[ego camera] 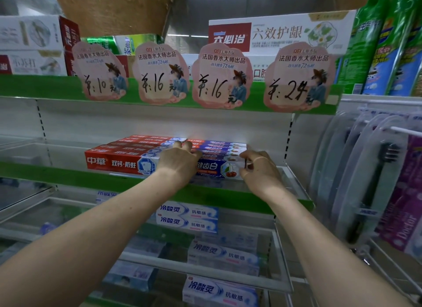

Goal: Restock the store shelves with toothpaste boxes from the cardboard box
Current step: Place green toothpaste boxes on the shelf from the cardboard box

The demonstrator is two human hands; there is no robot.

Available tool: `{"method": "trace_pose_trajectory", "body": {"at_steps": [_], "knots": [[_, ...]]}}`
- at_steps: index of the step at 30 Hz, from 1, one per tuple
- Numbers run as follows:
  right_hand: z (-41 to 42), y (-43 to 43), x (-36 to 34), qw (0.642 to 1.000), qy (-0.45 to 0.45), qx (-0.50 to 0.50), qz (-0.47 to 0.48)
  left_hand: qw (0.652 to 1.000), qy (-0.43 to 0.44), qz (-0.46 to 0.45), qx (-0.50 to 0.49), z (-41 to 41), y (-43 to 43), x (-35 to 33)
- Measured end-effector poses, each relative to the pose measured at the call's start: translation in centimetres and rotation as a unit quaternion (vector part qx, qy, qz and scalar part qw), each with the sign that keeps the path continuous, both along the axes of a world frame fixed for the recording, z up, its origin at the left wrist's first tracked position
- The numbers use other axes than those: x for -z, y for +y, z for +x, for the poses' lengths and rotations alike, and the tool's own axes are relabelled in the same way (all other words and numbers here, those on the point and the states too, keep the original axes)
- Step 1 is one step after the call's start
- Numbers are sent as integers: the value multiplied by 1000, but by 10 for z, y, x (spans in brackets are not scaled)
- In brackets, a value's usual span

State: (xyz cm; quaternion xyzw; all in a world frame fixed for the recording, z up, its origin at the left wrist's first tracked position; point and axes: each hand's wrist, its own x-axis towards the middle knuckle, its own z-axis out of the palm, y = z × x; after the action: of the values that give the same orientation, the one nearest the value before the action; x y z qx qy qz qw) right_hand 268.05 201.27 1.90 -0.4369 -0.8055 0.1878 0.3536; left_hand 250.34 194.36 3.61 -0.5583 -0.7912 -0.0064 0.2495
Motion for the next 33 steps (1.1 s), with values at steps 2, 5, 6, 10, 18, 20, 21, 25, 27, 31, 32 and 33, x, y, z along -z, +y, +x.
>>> {"method": "trace_pose_trajectory", "body": {"at_steps": [2, 5, 6, 10, 18, 20, 21, 25, 27, 31, 32, 33], "knots": [[0, -1, 0, 1000, -8, -5, 0, 1000, -10, 3, 18, -1, -3, -1], [1, -1, -1, 1000, -10, -14, -17, 999, -21, 9, 33, -2, -6, -1], [1, 0, -1, 1000, -9, -15, -17, 999, -23, 13, 37, -2, -7, -1], [0, 2, -1, 1000, -10, -13, -15, 997, -58, 37, 42, -3, -3, 0], [0, 2, -3, 1000, 5, -21, -6, 996, -63, 48, 42, -2, -5, 2], [1, 2, -3, 1000, 13, -20, -9, 997, -57, 45, 41, -1, -6, 3], [1, 1, -2, 1000, 18, -21, -10, 997, -53, 43, 42, -1, -6, 3], [0, 2, -1, 1000, 21, -18, -7, 997, -44, 37, 43, 1, -7, 2], [1, 3, 0, 1000, 18, -17, -7, 998, -39, 35, 39, 4, -6, 3], [1, 5, 1, 999, 19, -24, -13, 999, -37, 32, 15, 8, -5, 4], [1, 5, 1, 999, 20, -24, -14, 999, -43, 32, -1, 8, -5, 5], [1, 5, 1, 999, 22, -23, -16, 998, -50, 32, -19, 7, -4, 5]]}}
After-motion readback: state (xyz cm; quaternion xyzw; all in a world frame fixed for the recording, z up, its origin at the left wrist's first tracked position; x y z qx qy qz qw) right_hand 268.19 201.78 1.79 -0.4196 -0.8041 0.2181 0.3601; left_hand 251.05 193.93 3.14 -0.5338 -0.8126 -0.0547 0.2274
